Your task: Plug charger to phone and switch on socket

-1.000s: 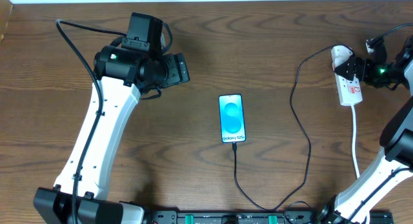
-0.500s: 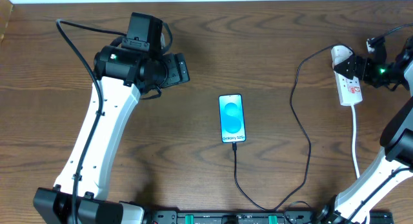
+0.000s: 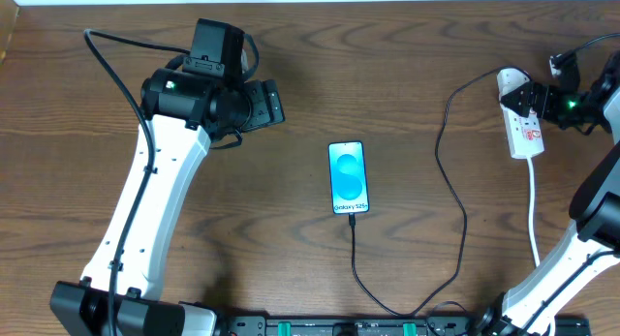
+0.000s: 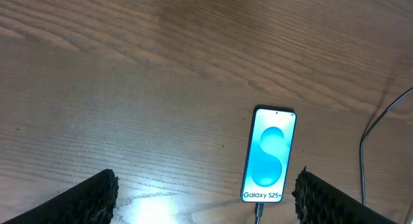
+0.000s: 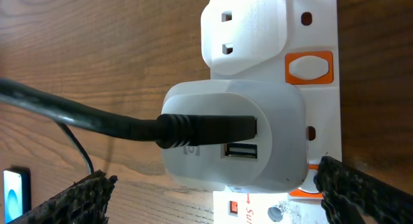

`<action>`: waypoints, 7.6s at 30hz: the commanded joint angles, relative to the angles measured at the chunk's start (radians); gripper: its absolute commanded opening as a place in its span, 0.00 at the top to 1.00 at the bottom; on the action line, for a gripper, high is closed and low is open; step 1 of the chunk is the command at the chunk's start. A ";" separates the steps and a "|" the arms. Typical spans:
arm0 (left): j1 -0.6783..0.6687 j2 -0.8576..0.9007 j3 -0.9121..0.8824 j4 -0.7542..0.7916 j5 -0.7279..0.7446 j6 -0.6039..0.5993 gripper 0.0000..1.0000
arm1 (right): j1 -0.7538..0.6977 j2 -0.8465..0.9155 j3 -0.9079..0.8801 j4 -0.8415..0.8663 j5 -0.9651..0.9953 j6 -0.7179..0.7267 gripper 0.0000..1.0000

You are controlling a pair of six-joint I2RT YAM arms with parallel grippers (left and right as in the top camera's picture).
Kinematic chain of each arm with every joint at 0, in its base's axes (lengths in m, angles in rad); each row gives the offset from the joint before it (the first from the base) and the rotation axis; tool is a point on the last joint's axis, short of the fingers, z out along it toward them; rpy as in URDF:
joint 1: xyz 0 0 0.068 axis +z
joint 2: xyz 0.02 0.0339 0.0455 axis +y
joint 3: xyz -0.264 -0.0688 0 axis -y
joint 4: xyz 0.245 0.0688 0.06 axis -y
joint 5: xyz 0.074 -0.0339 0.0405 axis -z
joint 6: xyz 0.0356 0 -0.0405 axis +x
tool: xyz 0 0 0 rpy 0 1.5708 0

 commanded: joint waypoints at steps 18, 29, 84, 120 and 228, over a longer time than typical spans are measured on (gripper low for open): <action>-0.002 -0.006 0.010 0.000 -0.010 0.016 0.13 | 0.022 0.024 -0.023 -0.047 -0.090 0.074 0.01; -0.002 -0.006 0.010 0.000 -0.010 0.016 0.13 | 0.066 0.024 -0.024 -0.060 -0.108 0.074 0.01; 0.002 -0.010 0.008 0.000 -0.048 0.025 0.13 | -0.029 -0.644 -0.003 -0.407 0.211 0.298 0.01; 0.024 -1.205 -1.305 1.190 -0.512 0.025 0.13 | -0.029 -0.644 -0.003 -0.407 0.211 0.298 0.01; 0.246 -1.567 -1.580 0.993 -0.143 0.391 0.13 | 0.200 -1.750 -1.469 0.916 0.236 0.322 0.01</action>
